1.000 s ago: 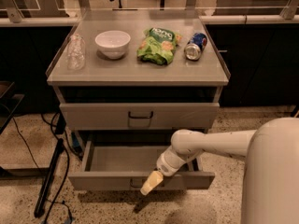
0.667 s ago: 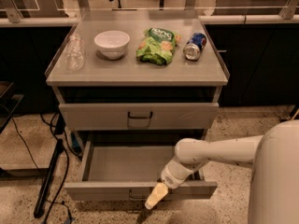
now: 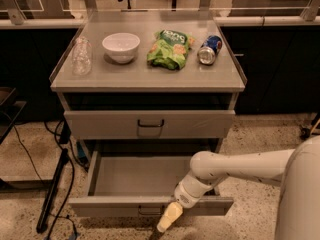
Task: Open middle drawer
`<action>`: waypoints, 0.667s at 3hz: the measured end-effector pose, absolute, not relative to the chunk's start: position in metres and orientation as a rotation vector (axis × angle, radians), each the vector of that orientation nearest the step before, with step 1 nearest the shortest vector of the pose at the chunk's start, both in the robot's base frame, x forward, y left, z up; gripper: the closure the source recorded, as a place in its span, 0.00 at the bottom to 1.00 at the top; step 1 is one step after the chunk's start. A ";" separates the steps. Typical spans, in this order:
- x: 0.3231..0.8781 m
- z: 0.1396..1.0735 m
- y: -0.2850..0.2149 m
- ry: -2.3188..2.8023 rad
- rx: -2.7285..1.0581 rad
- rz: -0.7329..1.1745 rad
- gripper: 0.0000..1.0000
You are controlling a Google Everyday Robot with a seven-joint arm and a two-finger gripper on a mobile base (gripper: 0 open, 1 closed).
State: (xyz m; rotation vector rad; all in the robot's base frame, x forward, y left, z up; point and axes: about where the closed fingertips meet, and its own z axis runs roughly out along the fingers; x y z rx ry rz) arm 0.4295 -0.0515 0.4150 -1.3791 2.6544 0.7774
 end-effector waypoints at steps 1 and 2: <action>0.429 0.415 -0.052 2.655 -1.379 0.779 0.00; 0.384 0.445 -0.073 2.688 -1.392 0.827 0.00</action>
Offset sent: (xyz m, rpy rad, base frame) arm -0.0995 -0.0527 0.0667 -0.0050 0.0916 0.0055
